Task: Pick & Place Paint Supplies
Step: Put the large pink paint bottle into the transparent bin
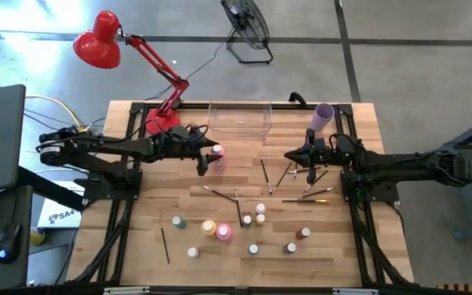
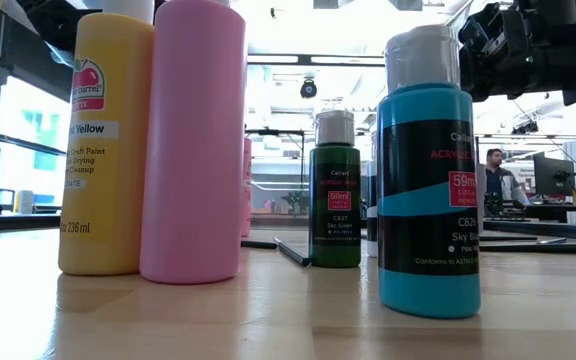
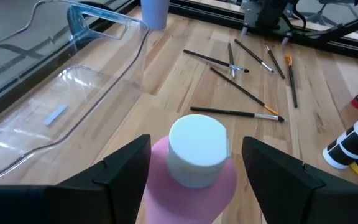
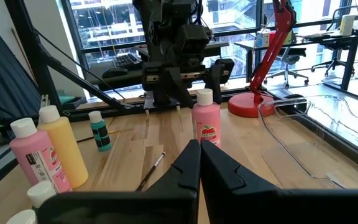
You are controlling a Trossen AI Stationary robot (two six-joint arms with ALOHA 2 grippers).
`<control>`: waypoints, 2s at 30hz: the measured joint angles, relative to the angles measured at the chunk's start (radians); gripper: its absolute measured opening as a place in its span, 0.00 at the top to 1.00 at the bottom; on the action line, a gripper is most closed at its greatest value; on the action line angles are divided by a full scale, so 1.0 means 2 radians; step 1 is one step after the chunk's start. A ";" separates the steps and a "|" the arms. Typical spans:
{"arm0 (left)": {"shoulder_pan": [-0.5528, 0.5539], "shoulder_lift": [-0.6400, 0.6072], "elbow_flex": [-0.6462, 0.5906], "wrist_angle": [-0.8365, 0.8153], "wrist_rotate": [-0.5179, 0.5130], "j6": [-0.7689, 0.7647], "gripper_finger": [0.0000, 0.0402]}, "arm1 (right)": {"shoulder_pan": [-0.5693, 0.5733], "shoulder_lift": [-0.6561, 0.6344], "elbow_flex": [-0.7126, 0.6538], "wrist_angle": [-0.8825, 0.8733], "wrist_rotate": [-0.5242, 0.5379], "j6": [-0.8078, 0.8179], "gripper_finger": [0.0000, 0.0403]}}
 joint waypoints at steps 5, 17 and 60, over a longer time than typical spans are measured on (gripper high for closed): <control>0.000 0.000 0.000 0.001 -0.004 0.000 0.38 | 0.000 0.000 0.000 0.000 0.000 0.000 0.99; 0.000 0.000 0.000 0.001 -0.007 0.000 0.38 | 0.000 0.000 0.000 0.000 0.000 0.000 0.99; 0.000 0.001 -0.001 0.015 -0.021 -0.041 0.64 | 0.000 0.000 0.000 0.000 0.000 0.000 0.99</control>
